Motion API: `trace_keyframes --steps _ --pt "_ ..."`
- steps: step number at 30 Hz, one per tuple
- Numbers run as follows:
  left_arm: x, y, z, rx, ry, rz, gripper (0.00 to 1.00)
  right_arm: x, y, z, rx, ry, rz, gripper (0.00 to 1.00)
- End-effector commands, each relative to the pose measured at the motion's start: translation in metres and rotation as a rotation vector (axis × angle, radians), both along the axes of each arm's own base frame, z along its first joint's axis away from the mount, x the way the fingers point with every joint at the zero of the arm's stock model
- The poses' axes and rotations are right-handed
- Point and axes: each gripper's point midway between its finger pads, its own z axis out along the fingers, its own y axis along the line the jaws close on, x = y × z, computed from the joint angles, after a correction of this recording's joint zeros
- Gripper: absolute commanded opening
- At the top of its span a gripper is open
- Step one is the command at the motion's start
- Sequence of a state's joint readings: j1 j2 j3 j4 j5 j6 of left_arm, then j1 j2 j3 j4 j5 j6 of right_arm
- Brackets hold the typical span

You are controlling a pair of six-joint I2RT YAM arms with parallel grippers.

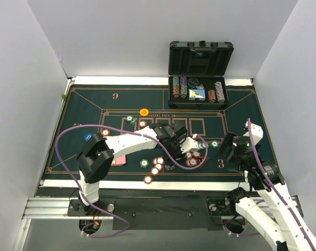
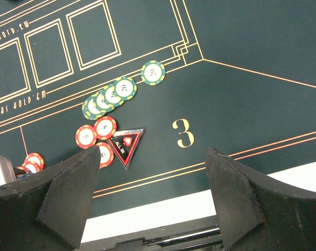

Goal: Distribute texas hold em gaming equipment

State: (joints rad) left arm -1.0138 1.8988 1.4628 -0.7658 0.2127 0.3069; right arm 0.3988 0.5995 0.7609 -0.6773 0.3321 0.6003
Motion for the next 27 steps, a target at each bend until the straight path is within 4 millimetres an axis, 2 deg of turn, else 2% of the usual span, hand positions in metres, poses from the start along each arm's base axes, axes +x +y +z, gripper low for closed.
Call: trace_keyframes --steps 1,6,10,20,24,27 --pt "-0.001 -0.006 0.003 -0.026 -0.011 -0.030 0.44 -0.001 -0.004 -0.006 -0.023 0.023 -0.006 0.76" --pt "-0.003 -0.006 0.008 -0.035 -0.009 -0.038 0.29 -0.001 -0.004 -0.006 -0.022 0.021 -0.008 0.76" --pt "-0.003 -0.006 0.016 -0.044 -0.015 -0.039 0.23 -0.001 -0.004 -0.006 -0.024 0.021 -0.008 0.76" --pt "0.002 0.004 0.052 -0.077 -0.045 -0.033 0.21 -0.001 -0.004 -0.007 -0.025 0.022 -0.010 0.76" --pt "0.018 0.015 0.068 -0.104 -0.067 0.014 0.21 -0.001 -0.004 -0.007 -0.024 0.023 -0.009 0.76" --pt "0.039 0.040 0.076 -0.111 -0.061 0.090 0.21 -0.001 -0.004 -0.007 -0.024 0.024 -0.009 0.76"
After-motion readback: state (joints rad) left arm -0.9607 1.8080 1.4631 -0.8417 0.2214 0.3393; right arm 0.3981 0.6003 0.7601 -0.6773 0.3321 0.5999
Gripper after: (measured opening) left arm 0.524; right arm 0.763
